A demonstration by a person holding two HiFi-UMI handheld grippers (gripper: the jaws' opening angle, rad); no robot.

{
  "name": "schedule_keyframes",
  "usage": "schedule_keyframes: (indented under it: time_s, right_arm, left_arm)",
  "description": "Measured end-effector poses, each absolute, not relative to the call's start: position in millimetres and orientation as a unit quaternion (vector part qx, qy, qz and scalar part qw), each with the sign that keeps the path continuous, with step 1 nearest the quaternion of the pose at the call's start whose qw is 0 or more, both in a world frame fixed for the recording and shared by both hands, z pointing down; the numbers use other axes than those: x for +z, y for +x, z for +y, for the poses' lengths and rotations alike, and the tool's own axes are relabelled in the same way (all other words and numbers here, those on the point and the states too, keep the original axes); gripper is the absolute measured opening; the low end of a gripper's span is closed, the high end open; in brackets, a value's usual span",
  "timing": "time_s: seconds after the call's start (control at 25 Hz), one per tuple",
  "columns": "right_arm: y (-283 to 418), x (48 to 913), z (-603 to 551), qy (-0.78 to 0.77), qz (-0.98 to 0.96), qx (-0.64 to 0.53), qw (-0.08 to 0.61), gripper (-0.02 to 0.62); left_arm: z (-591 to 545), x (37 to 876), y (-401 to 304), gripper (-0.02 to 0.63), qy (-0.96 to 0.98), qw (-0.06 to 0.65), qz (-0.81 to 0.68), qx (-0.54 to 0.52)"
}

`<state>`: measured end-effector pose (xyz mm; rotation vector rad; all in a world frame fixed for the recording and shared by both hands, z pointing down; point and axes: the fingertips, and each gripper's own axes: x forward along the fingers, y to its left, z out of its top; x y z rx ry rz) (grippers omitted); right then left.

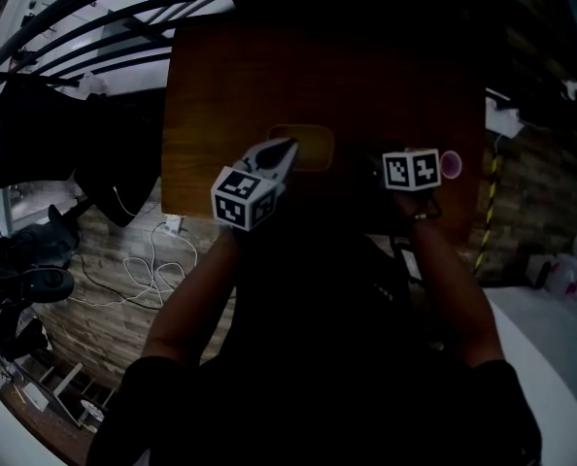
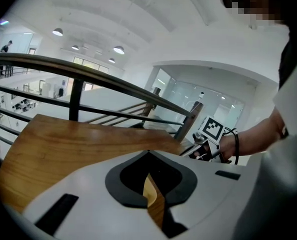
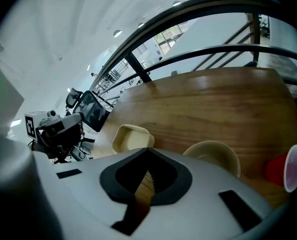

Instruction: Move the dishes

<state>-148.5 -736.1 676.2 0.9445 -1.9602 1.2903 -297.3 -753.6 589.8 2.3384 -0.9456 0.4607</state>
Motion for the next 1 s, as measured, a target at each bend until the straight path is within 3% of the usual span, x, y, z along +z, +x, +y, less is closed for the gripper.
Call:
schedule_keyframes:
  time_s: [0.36,1.0]
  right_arm:
    - [-126.0,639.2,-711.7,0.327,-0.788,0.43,0.294,0.011]
    - [-178.8,593.6,-644.3,0.394,-0.782,0.402,0.267,0.011]
  left_arm:
    - [-725.2,563.7,-273.0,-0.005,0.873,0.254,-0.381,0.167]
    - [-658.9,537.7,-336.0,-0.005,0.901,0.24,-0.33,0.149]
